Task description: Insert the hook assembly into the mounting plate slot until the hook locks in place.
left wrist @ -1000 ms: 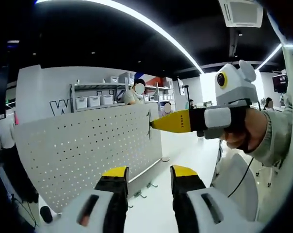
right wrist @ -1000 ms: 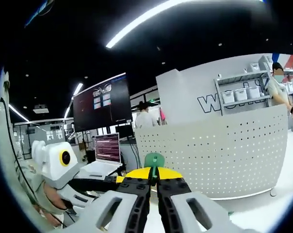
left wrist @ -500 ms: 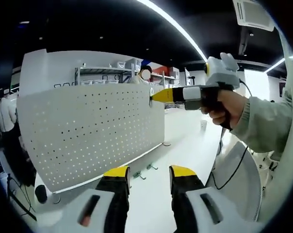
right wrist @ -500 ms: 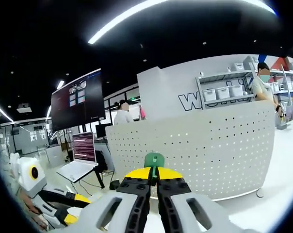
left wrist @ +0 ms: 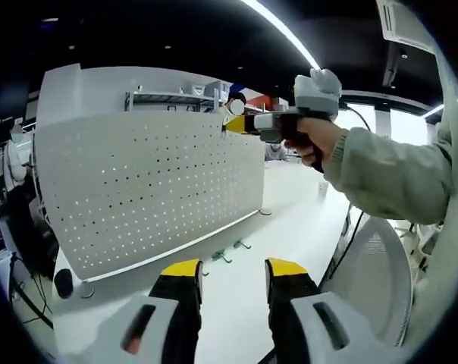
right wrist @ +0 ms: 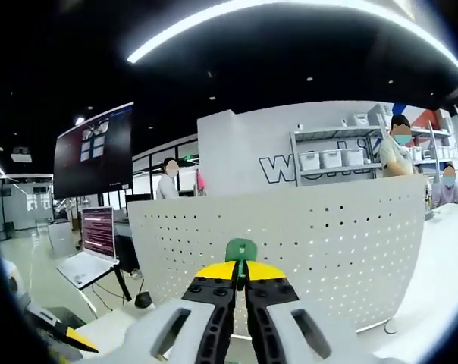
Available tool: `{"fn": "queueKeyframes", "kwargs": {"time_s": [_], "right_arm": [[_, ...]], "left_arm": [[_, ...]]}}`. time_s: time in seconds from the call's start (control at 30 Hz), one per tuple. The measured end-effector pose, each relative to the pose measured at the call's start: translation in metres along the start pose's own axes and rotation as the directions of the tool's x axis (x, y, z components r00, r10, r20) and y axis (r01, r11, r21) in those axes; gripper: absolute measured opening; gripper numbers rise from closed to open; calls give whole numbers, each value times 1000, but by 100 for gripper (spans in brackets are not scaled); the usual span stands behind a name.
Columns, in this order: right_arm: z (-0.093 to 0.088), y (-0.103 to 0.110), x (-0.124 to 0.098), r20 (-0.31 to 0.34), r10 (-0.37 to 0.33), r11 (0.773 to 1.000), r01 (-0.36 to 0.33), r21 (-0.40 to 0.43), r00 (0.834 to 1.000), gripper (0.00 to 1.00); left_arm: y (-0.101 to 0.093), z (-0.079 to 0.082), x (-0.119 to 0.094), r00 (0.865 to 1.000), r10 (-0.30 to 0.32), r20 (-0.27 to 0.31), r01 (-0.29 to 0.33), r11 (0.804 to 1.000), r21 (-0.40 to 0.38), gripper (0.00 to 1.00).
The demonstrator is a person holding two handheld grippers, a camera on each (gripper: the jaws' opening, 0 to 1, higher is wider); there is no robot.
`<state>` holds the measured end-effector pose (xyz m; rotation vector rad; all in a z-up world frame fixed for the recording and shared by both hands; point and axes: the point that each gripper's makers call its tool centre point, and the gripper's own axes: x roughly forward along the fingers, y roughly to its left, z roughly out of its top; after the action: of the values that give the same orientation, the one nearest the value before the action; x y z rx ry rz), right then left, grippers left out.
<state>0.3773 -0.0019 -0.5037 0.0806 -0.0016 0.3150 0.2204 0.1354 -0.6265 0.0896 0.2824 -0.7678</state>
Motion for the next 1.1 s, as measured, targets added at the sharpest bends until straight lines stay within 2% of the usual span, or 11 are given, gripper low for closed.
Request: {"fn": "queueKeyframes", "kwargs": {"time_s": [0.23, 0.53, 0.9, 0.97, 1.1], "right_arm": [[5, -7, 26, 3, -34, 999, 34, -35, 999, 2], [15, -13, 57, 19, -62, 998, 62, -31, 998, 2], [13, -19, 84, 16, -89, 991, 90, -101, 996, 2], [13, -23, 88, 10, -103, 978, 103, -183, 995, 2], [11, -24, 97, 1, -101, 982, 100, -161, 995, 2]], "left_arm": [[6, -5, 1, 1000, 2, -12, -2, 1000, -12, 34], [12, -5, 6, 1000, -4, -15, 4, 1000, -17, 33], [20, -7, 10, 1000, -8, -25, 8, 1000, -23, 33], [22, -7, 10, 1000, -7, -27, 6, 1000, -23, 33], [25, -8, 12, 1000, -3, -28, 2, 1000, -29, 33]]}}
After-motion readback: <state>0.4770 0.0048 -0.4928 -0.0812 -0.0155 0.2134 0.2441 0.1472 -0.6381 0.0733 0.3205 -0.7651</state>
